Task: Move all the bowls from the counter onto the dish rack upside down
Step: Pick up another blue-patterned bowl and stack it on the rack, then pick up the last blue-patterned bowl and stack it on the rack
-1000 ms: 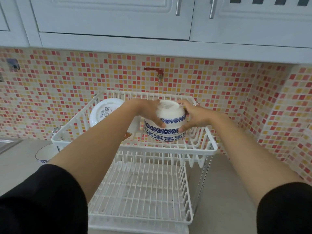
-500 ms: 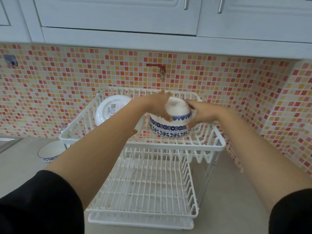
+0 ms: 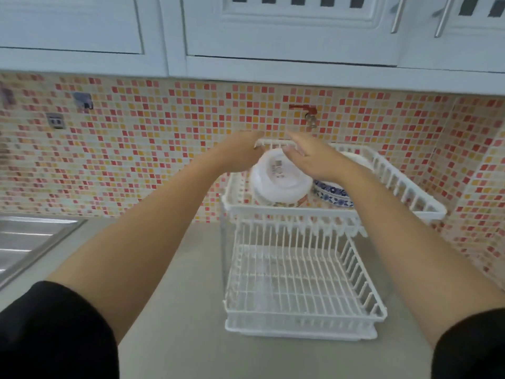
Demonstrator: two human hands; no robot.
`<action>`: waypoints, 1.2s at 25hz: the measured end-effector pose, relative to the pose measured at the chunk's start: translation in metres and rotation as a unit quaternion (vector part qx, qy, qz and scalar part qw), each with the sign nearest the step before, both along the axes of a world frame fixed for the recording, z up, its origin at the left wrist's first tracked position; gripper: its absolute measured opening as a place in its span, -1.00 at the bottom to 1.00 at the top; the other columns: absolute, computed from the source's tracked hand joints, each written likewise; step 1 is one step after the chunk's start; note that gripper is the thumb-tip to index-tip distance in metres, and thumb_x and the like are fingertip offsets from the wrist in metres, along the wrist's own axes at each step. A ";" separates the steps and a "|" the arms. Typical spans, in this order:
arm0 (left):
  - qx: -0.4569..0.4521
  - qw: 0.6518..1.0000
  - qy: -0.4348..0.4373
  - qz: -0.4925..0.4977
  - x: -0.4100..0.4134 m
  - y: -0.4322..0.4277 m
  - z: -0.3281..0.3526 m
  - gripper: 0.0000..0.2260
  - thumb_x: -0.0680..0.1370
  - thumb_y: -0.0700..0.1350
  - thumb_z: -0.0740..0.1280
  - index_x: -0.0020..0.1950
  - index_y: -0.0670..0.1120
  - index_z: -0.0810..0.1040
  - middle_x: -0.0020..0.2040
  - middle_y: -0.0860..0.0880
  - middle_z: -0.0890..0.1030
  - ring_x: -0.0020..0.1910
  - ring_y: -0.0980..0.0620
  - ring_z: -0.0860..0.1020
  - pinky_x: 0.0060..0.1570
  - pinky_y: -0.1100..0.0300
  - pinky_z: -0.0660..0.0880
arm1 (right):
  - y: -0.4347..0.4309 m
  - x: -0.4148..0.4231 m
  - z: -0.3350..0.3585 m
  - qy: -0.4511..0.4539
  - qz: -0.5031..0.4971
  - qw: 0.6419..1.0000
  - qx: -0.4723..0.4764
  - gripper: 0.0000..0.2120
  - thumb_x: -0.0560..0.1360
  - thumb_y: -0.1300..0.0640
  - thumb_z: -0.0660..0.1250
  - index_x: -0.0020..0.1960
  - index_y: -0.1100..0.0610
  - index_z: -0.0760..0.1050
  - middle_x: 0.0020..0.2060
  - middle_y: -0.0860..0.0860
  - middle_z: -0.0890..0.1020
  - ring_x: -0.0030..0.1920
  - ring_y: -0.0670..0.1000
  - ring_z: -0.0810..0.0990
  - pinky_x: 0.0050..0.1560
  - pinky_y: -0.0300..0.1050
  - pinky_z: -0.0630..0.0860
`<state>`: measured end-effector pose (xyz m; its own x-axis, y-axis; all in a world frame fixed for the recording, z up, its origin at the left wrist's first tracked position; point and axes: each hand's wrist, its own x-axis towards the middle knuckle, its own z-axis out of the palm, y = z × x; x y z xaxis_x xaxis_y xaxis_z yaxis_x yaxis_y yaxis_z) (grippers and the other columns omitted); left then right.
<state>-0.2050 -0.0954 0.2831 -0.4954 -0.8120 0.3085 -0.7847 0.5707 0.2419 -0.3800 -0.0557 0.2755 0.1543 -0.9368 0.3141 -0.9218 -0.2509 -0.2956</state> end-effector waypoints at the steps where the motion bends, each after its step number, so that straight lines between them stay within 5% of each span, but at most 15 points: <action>1: -0.005 1.000 -0.012 0.009 0.028 0.002 -0.003 -0.57 0.66 -0.08 0.06 0.53 -0.16 0.20 0.50 -0.17 0.33 0.46 -0.14 0.32 0.40 0.03 0.26 | 0.000 0.028 -0.004 -0.003 0.007 1.000 -0.001 -0.45 0.64 -0.05 0.00 0.56 0.12 0.00 0.56 0.03 0.09 0.54 0.02 0.09 0.48 -0.07 0.07; 8: 0.046 0.994 -0.047 0.085 0.192 0.004 -0.045 -0.54 0.67 -0.06 0.04 0.54 -0.18 0.15 0.51 -0.19 0.29 0.47 -0.17 0.29 0.40 0.02 0.27 | -0.012 0.190 -0.048 0.010 0.015 1.000 0.001 -0.44 0.64 -0.03 -0.03 0.55 0.18 -0.01 0.56 0.09 0.08 0.56 0.06 0.04 0.52 0.00 -0.01; 14: 0.106 0.984 -0.049 0.138 0.267 -0.024 -0.111 -0.57 0.66 -0.05 0.05 0.48 -0.24 0.25 0.43 -0.25 0.40 0.39 -0.20 0.39 0.32 0.00 0.33 | -0.042 0.280 -0.109 -0.014 -0.020 0.999 0.038 -0.42 0.63 -0.02 0.00 0.54 0.24 -0.04 0.54 0.16 0.12 0.53 0.15 0.12 0.48 0.04 0.12; 19: 0.166 0.967 -0.030 0.191 0.303 -0.055 -0.173 -0.55 0.66 -0.03 0.05 0.46 -0.28 0.26 0.43 -0.27 0.38 0.40 -0.22 0.37 0.31 0.02 0.34 | -0.081 0.308 -0.175 -0.078 -0.049 0.992 0.087 -0.46 0.62 -0.03 0.03 0.51 0.23 0.11 0.46 0.18 0.30 0.45 0.18 0.28 0.38 0.06 0.28; 30: 0.263 0.926 -0.026 0.269 0.337 -0.200 -0.287 -0.58 0.65 -0.05 0.06 0.43 -0.27 0.29 0.39 -0.27 0.41 0.37 -0.22 0.39 0.28 0.04 0.35 | -0.242 0.322 -0.302 -0.139 -0.123 0.962 0.199 -0.45 0.60 -0.05 0.12 0.44 0.30 0.20 0.38 0.23 0.35 0.37 0.22 0.37 0.29 0.01 0.35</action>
